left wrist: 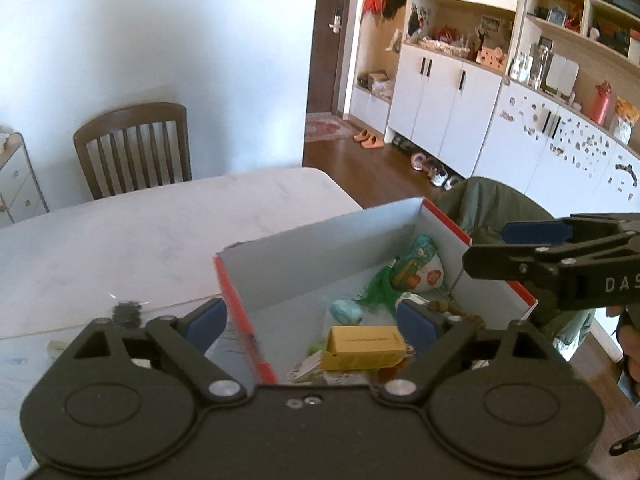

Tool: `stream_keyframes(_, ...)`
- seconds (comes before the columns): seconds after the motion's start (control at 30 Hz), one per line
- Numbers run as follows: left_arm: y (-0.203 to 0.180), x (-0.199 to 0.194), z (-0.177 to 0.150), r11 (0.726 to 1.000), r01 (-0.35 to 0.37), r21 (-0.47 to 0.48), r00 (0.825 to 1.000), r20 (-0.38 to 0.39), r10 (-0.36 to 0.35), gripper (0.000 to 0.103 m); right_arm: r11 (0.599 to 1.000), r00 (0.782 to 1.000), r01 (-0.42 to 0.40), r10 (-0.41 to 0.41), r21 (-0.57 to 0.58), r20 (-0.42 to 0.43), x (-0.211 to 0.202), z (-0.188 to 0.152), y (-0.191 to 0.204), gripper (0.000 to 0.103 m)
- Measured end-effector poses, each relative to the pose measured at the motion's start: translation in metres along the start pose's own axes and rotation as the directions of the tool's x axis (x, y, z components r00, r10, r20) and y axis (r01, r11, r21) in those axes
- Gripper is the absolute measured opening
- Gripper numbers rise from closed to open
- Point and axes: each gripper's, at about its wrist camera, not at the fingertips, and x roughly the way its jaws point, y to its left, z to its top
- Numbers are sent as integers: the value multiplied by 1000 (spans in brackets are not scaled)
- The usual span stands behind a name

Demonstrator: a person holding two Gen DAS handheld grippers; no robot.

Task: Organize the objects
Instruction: 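Move both tools back over the table toward the soap bar and bead bag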

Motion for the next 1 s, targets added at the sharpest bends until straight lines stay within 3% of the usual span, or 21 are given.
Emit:
stream_keyframes(0.27,39,-30,-3,1000,-7,-15,1000,29,7,93,999,999,-38,39,-32,26,2,5,57,83)
stream_keyframes(0.33,50,-36,-4,1000,-9,-15,999,36,9,102,998,998,-48,49,-32,26,5,7,71,83)
stream_keyframes(0.5,82,-49,-7,1000,-12,-28,999,47,13,102,997,997,-66,67,-38,25,16,9,105,85)
stream_keyframes(0.73,127,-56,-15,999,-18,-48,999,46,20,102,996,997,-75,76,-48,25,38,10,150,95)
stream_keyframes(1.0,178,-48,-30,997,-34,-62,998,42,37,103,998,999,-44,45,-41,11,72,10,194,99)
